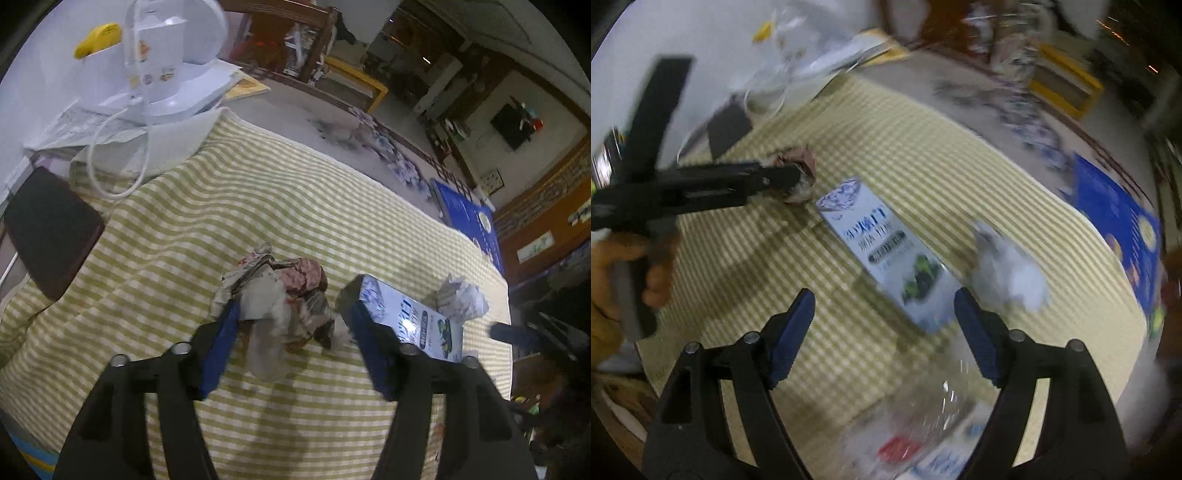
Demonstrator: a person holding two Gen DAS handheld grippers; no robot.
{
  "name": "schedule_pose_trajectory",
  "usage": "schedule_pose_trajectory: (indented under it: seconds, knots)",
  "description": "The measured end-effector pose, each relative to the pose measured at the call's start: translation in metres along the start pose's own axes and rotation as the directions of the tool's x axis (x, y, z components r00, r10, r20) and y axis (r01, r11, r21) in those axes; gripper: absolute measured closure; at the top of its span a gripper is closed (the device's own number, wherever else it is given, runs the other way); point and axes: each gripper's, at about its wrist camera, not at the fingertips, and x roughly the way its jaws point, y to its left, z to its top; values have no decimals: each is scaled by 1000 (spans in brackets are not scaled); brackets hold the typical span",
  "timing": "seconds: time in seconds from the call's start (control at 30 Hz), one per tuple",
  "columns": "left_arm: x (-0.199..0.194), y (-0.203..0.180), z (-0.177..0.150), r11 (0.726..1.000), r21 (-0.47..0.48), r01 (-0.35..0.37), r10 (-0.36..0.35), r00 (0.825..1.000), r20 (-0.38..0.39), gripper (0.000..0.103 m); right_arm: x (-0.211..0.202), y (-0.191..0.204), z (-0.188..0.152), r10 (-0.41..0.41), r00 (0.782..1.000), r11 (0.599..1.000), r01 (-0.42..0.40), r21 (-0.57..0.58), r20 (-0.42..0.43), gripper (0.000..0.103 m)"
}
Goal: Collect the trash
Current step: 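Grasp the crumpled paper ball with the left tool while the right tool grasps the white toothpaste box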
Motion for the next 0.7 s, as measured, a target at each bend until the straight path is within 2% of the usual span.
schedule_pose_trajectory:
  seconds: [0.1,0.23,0.33,0.4,0.43,0.53,0.7]
  knots:
    - [1,13,2,998,-57,19,-19,1000,-4,39,26,-4,15,18,998,998,-22,-59,-59,25]
    - [6,22,1,996,-81,27,-29,999,-25,39,53,-7,28,44,991,994,-57,-96,-130,25]
    - [6,24,1,995,-94,38,-41,999,-28,39,59,-4,27,39,989,990,-57,-126,-144,41]
    - [4,22,1,994,-97,48,-50,999,-15,38,57,-2,24,44,990,991,-60,-121,-132,45]
    - [4,21,1,995,-91,48,-49,999,-7,37,55,-2,22,54,991,992,-67,-103,-123,49]
    - [6,18,1,997,-73,31,-32,999,-4,32,42,-4,13,128,989,992,-128,0,-76,50]
    - [14,17,7,998,-67,-3,4,1000,7,30,18,-1,-14,255,967,953,-252,168,6,50]
